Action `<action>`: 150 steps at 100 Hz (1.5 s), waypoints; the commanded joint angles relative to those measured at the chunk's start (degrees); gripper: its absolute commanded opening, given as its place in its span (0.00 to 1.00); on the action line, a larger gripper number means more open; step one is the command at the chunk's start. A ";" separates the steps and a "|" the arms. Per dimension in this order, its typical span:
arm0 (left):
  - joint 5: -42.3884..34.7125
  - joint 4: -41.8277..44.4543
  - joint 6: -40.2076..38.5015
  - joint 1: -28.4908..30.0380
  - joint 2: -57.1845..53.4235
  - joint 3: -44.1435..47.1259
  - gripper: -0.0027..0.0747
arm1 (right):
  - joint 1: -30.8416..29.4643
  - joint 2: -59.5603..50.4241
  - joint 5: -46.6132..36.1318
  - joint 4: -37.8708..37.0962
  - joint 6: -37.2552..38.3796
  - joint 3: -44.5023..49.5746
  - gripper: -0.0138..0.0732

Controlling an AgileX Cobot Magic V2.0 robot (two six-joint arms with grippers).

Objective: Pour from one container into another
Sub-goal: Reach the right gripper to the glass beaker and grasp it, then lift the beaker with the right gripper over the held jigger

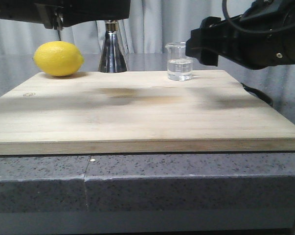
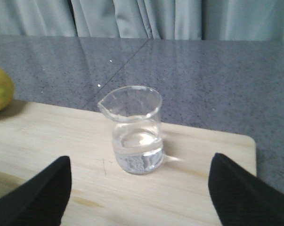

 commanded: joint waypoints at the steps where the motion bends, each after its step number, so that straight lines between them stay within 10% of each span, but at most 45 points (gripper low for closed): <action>1: 6.30 -4.58 -0.40 -0.50 -2.74 -1.69 0.33 | 0.41 0.75 -9.90 -1.66 0.26 -1.38 0.78; 26: 6.30 -4.58 -0.40 -0.50 -2.74 -1.69 0.33 | 0.41 6.85 -20.03 -2.19 0.26 -2.05 0.78; 93: 6.30 -4.58 -0.40 -0.50 -2.74 -1.69 0.33 | -0.73 16.44 -4.90 -4.36 0.26 -17.95 0.78; 122: 6.30 -4.58 -0.40 -0.50 -2.74 -1.69 0.33 | -0.73 16.65 -4.50 -4.36 0.26 -18.08 0.54; 150: 6.30 -4.58 -0.40 -0.50 -2.74 -1.69 0.33 | -0.73 15.46 -3.64 -4.36 0.26 -18.08 0.52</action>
